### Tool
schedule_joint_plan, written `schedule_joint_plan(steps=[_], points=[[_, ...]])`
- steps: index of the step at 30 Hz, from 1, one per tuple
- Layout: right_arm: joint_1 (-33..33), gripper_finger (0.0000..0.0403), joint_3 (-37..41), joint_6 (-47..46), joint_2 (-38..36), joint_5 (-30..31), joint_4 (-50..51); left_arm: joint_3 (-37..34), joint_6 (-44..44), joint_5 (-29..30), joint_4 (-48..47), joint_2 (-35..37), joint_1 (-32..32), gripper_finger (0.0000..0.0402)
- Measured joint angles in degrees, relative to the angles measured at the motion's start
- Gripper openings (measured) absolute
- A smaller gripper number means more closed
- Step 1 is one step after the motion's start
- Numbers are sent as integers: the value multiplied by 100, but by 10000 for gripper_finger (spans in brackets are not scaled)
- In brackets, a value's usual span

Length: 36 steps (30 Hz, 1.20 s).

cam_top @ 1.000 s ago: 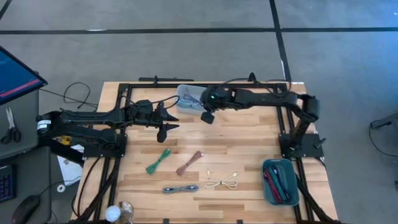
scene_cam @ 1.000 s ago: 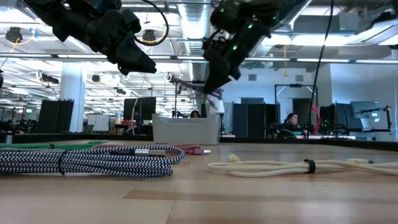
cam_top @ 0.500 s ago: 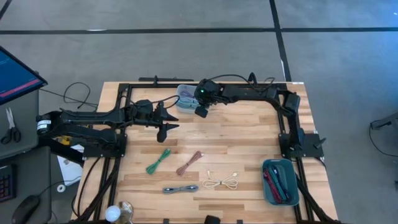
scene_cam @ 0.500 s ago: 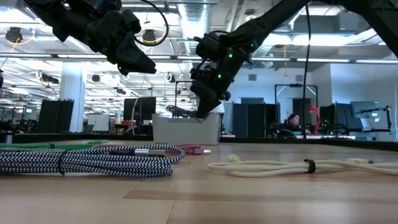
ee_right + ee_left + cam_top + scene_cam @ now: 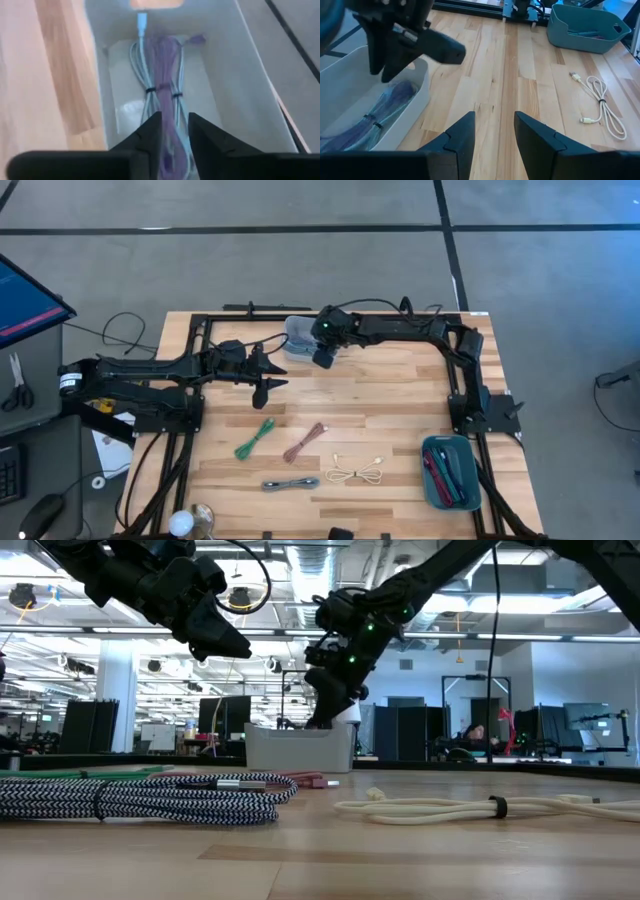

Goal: Pick & Place USB Port
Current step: Put the white charger cable into the gray bin

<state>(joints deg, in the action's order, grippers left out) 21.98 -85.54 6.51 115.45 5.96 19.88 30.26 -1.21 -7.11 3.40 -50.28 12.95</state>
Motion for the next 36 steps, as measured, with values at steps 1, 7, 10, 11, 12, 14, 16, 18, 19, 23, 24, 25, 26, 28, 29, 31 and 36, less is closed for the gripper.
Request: schedule_joint_plan(steps=[1,7,10,11,12,14,16,18,19,23,24,25,26,28,29,31,36], points=[[-24,94,-2,25,-29,1,-14,0,1,0,0,0,0,136],[-183,105,-17,156,-469,-3,138,0,13,0,0,0,0,136],[-313,106,-6,158,-817,-2,483,0,13,0,0,0,0,136],[-373,106,-6,156,-948,0,635,0,13,0,0,0,0,136],[-433,106,-6,156,-1085,0,794,0,13,0,0,0,0,136],[-577,106,-8,156,-1348,-1,1096,0,13,0,0,0,0,136],[-745,106,-9,154,-1602,-2,1427,0,13,0,0,0,0,136],[-940,106,-9,150,-1823,-2,1696,0,13,0,1,0,0,136],[-1036,106,-9,108,-1932,-2,1847,0,13,0,1,0,0,136],[-1458,106,-9,-192,-2280,-8,2437,0,13,0,2,0,0,136],[-1574,106,-7,-300,-2354,-10,2633,0,13,0,2,0,0,136],[-1686,106,-7,-417,-2426,-11,2809,0,13,0,0,0,0,136],[-1801,107,-9,-538,-2489,-11,2986,-2,13,0,2,0,0,136],[-2042,107,-9,-807,-2582,-11,3380,-2,13,0,2,0,0,136],[-2160,107,-9,-953,-2604,-13,3564,-1,13,0,1,0,-1,136],[-2408,107,-9,-1255,-2637,-15,3856,-2,13,0,2,0,0,136],[-3019,107,-6,-1874,-2579,-15,4260,-2,13,0,2,0,0,136]])
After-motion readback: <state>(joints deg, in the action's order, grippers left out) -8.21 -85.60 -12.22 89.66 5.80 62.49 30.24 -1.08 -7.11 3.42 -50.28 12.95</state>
